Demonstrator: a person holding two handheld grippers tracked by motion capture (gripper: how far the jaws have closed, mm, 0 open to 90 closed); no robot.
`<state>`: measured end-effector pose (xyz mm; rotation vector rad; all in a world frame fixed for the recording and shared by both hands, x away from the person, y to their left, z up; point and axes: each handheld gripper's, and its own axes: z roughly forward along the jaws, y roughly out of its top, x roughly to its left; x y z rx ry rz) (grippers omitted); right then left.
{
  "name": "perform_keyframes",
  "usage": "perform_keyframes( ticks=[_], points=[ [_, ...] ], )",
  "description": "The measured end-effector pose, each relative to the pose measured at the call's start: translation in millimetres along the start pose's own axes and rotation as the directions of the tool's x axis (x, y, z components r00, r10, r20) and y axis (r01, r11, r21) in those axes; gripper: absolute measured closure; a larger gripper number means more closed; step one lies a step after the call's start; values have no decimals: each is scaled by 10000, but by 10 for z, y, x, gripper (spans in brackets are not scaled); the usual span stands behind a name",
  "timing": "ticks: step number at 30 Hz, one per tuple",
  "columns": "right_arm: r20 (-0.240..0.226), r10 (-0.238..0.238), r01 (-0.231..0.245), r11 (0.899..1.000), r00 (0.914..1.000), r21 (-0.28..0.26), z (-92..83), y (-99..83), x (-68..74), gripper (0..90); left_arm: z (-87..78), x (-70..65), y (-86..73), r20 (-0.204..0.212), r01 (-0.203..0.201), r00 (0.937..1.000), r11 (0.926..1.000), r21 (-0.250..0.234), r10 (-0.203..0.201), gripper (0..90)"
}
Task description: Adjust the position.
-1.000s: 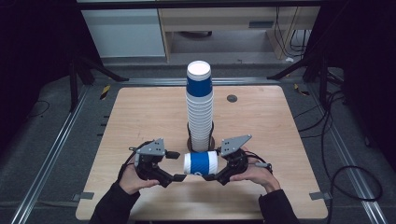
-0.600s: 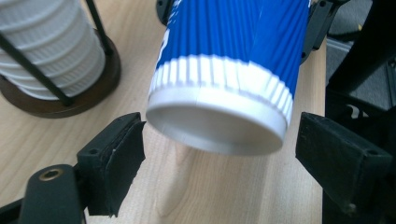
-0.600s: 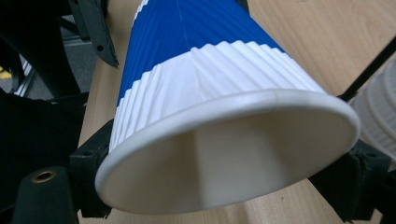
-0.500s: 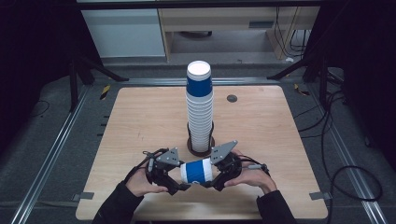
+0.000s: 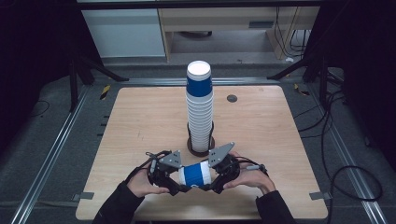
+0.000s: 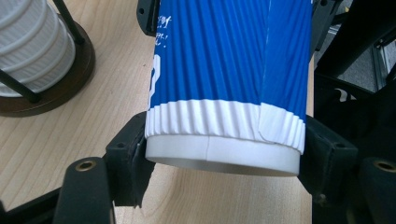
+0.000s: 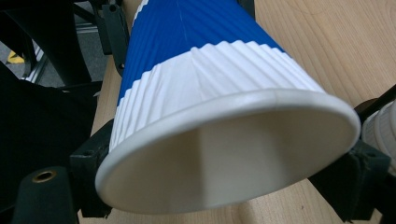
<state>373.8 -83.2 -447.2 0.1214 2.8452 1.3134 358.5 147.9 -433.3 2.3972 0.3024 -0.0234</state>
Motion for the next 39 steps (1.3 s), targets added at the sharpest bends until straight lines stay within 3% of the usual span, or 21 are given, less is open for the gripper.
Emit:
perform_keyframes(
  ticks=[9,16,19,22,25,26,27,28,33,39],
  points=[
    [109,18,-17,9999,9999,-165,-6,1,-14,126,-29,-5,1,-153,-86,9998,9997,-218,82,289],
    [348,378,-354,9970,9987,-694,-93,7,-45,72,-110,40,-25,-265,75,9996,9986,-525,-89,290],
    [381,639,-585,9901,9972,-1277,-182,12,-70,62,-171,77,-52,-394,166,9990,9972,-724,-195,290],
    [426,736,-664,9863,9964,-1508,-230,7,-81,60,-210,95,-68,-470,258,9984,9953,-928,-302,289],
    [504,1069,-945,9742,9930,-2048,-313,-2,-105,57,-312,124,-92,-533,468,9970,9841,-1712,-567,289],
    [504,1069,-945,9742,9930,-2048,-313,-2,-105,57,-312,124,-92,-533,468,9970,9841,-1712,-567,290],
    [479,1175,-1038,9687,9919,-2255,-339,-4,-116,56,-361,130,-100,-581,474,9965,9772,-2070,-606,289],
    [479,1175,-1038,9687,9919,-2255,-339,-4,-116,56,-361,130,-100,-581,474,9965,9772,-2070,-606,290],
    [258,1421,-1289,9494,9895,-2865,-384,4,-129,57,-433,111,-97,-504,468,9967,9578,-2836,-636,290],
    [-62,1475,-1415,9352,9890,-3245,-387,23,-120,60,-400,75,-73,-470,314,9978,9545,-2965,-474,290]
  ],
)
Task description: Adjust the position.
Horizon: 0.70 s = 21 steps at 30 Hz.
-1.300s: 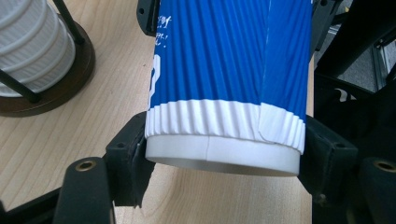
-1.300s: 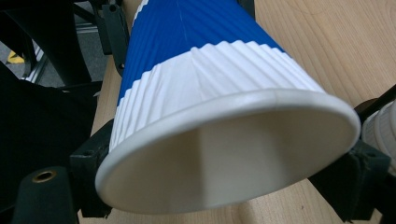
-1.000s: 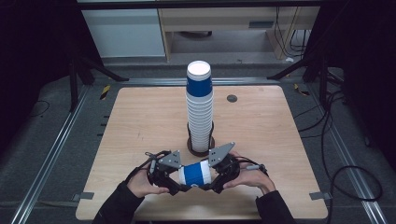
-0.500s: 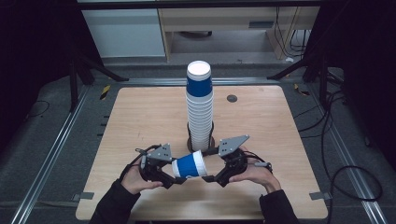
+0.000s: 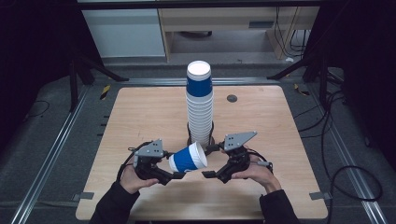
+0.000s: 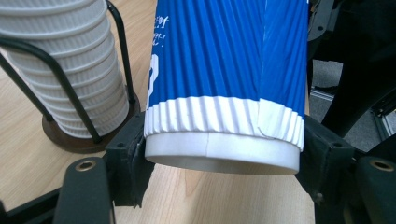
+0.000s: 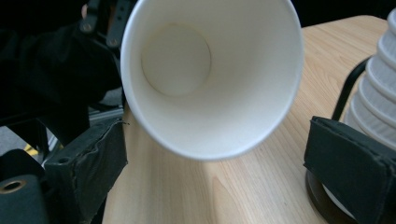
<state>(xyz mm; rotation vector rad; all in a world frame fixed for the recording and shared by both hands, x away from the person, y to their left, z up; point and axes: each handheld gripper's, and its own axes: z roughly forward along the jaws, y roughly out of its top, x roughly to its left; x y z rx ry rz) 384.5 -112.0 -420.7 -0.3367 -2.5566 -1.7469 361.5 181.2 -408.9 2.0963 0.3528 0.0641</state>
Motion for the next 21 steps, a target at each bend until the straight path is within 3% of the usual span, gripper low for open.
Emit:
perform_keyframes(
  ticks=[11,21],
  points=[
    [-572,188,-200,9996,9982,-208,85,1,27,72,118,-93,16,365,-310,9989,9995,22,309,289],
    [-989,355,-368,9993,9945,-108,142,-21,36,127,195,-120,4,443,-536,9977,9977,416,517,290]
  ],
)
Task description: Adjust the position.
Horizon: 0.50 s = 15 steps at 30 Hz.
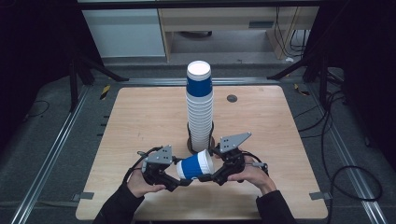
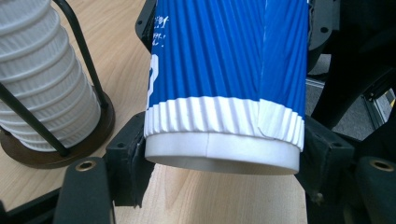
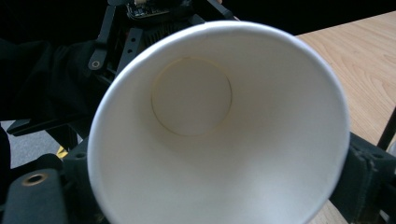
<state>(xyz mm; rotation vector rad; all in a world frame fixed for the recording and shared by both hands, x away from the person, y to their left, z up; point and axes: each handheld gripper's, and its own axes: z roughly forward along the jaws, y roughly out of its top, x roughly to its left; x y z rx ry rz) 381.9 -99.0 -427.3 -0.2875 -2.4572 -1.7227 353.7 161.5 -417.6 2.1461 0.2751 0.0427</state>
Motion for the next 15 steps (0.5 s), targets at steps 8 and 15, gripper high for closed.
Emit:
perform_keyframes(
  ticks=[8,15],
  points=[
    [-21,64,-64,9999,10000,114,1,-6,-4,151,7,17,-3,46,68,10000,9998,198,-69,285],
    [165,-75,74,10000,9998,17,-26,11,6,164,-21,24,9,-185,251,9995,9996,157,-248,233]
  ],
)
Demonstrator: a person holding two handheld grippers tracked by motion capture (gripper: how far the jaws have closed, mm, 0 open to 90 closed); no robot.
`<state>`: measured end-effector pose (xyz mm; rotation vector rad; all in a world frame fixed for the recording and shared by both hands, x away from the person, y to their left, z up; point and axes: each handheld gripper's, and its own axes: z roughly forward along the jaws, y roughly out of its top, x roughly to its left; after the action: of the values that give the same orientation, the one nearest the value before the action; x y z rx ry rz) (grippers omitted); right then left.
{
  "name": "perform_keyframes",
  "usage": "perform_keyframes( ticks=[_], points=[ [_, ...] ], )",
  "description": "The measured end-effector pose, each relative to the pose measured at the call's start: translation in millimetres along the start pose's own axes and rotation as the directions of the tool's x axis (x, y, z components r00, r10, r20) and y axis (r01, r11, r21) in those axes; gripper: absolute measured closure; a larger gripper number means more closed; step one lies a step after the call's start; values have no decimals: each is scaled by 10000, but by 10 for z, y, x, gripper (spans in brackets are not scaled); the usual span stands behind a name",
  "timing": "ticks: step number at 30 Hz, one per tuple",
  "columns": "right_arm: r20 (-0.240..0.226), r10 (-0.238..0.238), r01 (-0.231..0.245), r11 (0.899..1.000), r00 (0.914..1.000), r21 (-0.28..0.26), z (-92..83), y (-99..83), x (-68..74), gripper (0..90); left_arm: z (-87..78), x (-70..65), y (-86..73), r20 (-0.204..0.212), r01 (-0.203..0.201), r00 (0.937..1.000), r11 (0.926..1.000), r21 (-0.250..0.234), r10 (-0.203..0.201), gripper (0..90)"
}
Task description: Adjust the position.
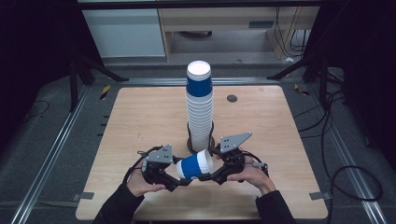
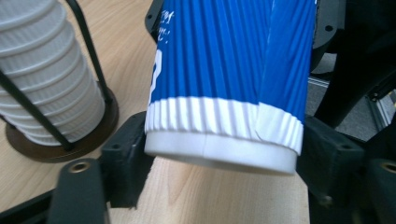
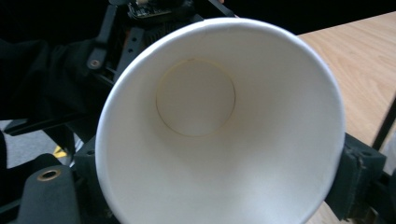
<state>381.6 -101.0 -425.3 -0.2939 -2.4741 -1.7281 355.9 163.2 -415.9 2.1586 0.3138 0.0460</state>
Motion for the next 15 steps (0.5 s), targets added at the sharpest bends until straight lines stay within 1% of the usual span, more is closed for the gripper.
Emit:
perform_keyframes(
  ticks=[1,2,3,4,8,10,11,15],
  points=[
    [71,-16,15,10000,10000,52,-15,4,-1,164,-10,3,-1,-92,11,10000,10000,-19,-11,216],
    [156,-29,29,10000,9999,27,-31,8,-2,164,-21,8,-2,-99,60,9999,10000,6,-60,211],
    [253,-36,35,10000,9997,61,-52,14,-5,163,-29,18,-2,-68,54,10000,9999,151,-53,205],
    [395,-72,66,9999,9992,160,-71,21,-5,163,-29,23,-3,-142,73,9999,9996,282,-69,188],
    [835,-246,186,9973,9962,716,-95,33,-2,161,37,36,-21,-229,140,9997,9956,926,-120,166],
    [890,-320,228,9945,9955,1025,-67,30,6,161,87,30,-30,-243,108,9997,9926,1211,-79,159],
    [906,-385,276,9926,9951,1182,-46,27,11,161,108,27,-33,-243,24,9997,9902,1399,11,160],
    [819,-503,337,9807,9954,1924,72,3,34,159,206,4,-51,-243,-125,9996,9807,1950,176,159]
  ],
)
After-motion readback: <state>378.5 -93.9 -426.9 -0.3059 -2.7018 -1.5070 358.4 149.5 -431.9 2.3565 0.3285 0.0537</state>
